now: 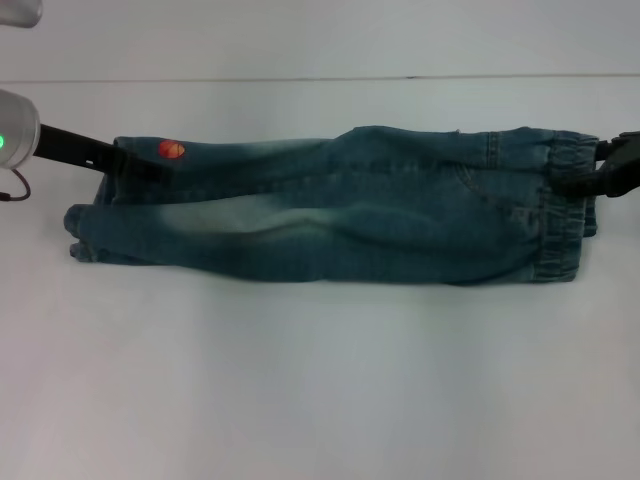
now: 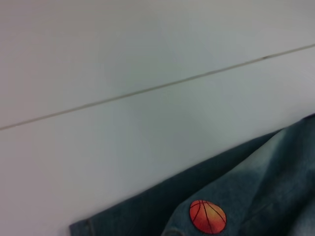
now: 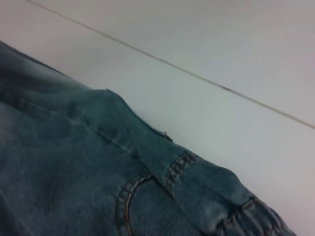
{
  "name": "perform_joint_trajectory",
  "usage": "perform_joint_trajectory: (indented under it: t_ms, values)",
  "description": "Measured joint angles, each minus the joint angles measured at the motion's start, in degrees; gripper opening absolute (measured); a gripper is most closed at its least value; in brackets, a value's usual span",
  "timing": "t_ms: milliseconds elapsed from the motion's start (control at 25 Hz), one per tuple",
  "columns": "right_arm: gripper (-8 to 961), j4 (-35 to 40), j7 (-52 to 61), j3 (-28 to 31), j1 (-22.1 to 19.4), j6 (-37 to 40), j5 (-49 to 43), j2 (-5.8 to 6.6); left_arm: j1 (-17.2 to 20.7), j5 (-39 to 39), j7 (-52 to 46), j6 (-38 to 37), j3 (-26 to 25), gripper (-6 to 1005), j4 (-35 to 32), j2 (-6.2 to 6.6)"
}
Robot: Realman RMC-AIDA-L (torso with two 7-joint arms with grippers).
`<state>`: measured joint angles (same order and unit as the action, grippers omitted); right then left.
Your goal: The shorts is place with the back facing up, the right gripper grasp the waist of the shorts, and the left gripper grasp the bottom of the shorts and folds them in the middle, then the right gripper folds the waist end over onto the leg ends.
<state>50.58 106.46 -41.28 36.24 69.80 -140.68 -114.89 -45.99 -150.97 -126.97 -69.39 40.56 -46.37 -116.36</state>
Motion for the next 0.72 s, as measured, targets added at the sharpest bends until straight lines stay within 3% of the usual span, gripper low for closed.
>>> perform_joint_trajectory:
  t_ms: [120, 400, 600, 720]
  values:
    - [826, 0.53, 0.13, -0.05, -0.07, -0.43, -1.02, -0.44, -0.52, -2.83, -1.2, -0.16, 0.07, 667, -0.09, 0.04]
    - [908, 1.75, 1.17, -0.04, -0.34, -0.82, -3.07, -1.07, -0.56, -7.28, -2.66, -0.23, 0.13, 937, -3.98, -2.17]
    - [919, 3.98, 1.2, 0.02, -1.35, -0.7, -3.12, -2.15, -0.55, -6.98, -3.06, -0.65, 0.14, 937, -5.23, -2.52]
    - [919, 4.78, 0.83, 0.45, -2.3, -0.47, -2.3, -2.47, 1.02, -2.87, -1.41, -2.49, -0.18, 936, -8.37, -2.88]
